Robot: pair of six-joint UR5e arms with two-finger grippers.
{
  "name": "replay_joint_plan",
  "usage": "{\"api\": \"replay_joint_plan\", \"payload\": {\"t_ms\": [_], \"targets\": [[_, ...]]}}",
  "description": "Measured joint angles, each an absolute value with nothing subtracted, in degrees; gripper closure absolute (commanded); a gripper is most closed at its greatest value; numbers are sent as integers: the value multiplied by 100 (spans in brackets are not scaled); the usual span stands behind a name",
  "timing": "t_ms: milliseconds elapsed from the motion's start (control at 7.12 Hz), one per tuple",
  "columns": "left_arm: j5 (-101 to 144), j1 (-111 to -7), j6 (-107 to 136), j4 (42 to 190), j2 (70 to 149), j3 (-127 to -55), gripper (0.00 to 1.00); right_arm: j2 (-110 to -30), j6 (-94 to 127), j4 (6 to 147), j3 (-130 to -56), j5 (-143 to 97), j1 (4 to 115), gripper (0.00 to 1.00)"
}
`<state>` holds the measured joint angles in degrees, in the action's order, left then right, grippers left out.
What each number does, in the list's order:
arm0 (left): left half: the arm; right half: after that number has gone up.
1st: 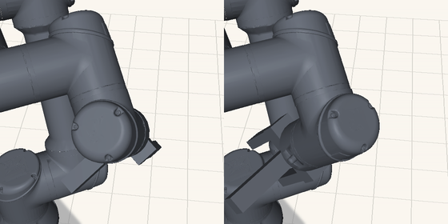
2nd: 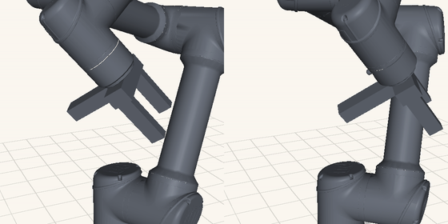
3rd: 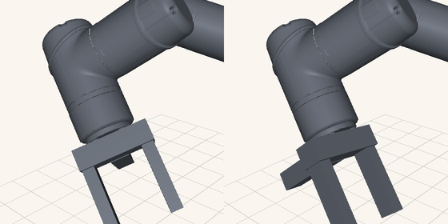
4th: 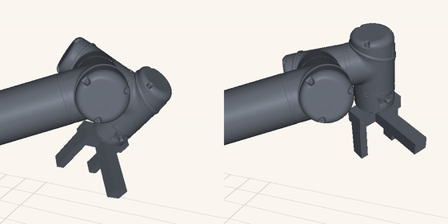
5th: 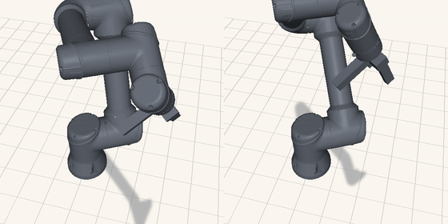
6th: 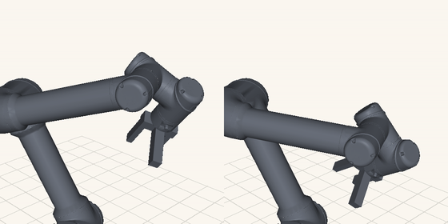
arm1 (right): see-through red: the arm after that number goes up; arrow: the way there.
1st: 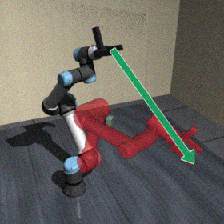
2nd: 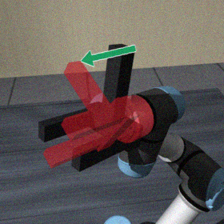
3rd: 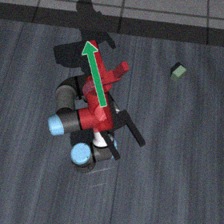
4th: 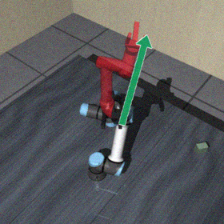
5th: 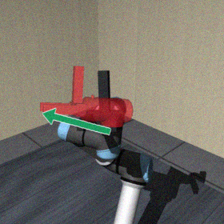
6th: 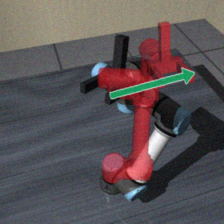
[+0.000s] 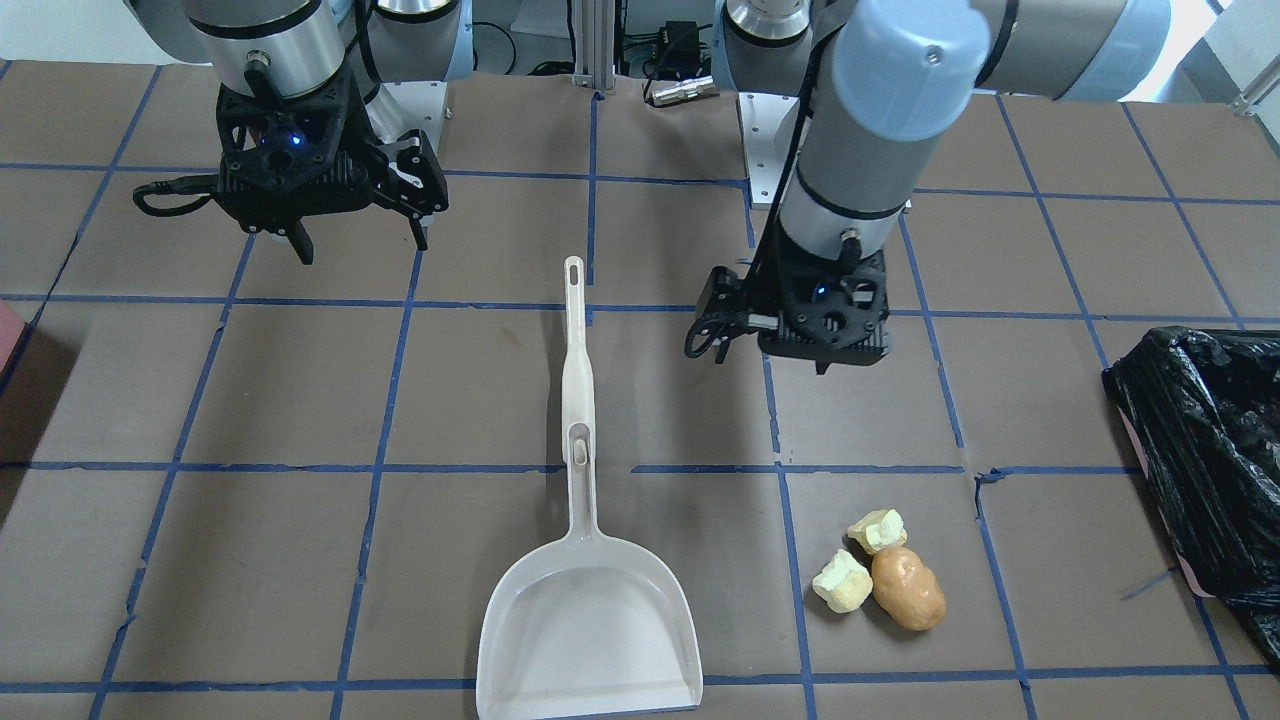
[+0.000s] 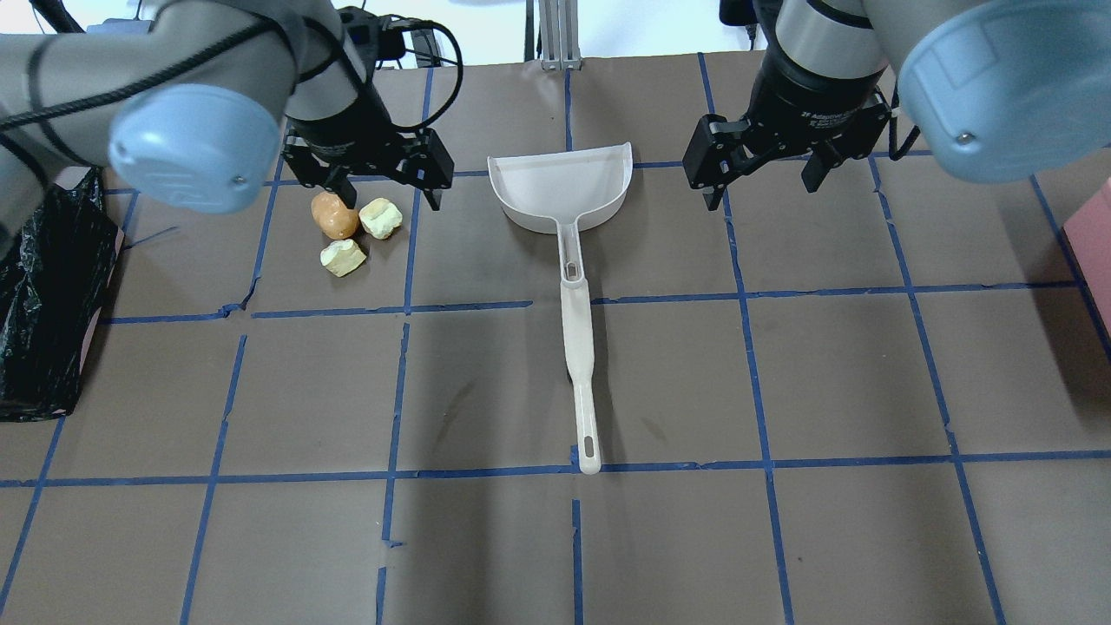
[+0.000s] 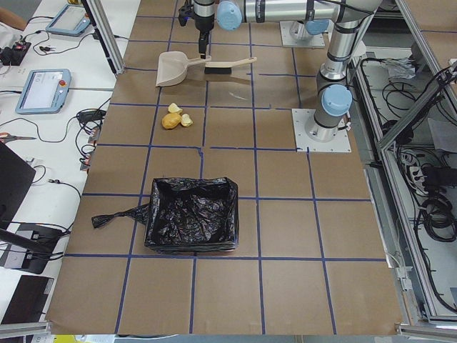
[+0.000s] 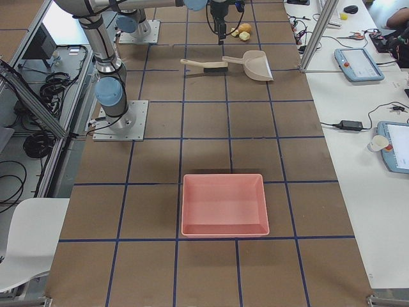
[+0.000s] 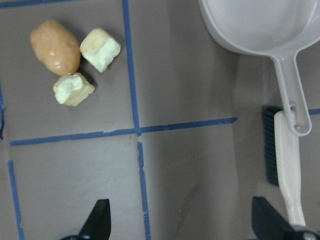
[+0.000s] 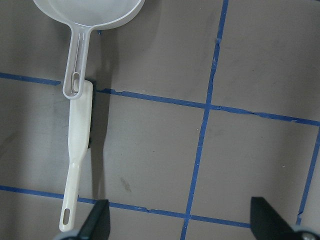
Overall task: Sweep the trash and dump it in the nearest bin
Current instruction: 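Move the left gripper toward the white dustpan handle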
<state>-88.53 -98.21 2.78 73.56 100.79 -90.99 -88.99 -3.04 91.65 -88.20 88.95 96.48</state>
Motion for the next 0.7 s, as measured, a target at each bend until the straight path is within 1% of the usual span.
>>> {"api": "replay_joint_plan", "payload": {"t_ms": [421, 702], "targets": [[-8810, -10453, 598, 5794, 10956, -9230, 0, -8878, -299, 9159, -8824, 8888, 9650, 0], [-8731, -10766, 883, 5199, 11414, -9255, 0, -8877, -304, 9188, -8824, 8894, 9650, 0]]}}
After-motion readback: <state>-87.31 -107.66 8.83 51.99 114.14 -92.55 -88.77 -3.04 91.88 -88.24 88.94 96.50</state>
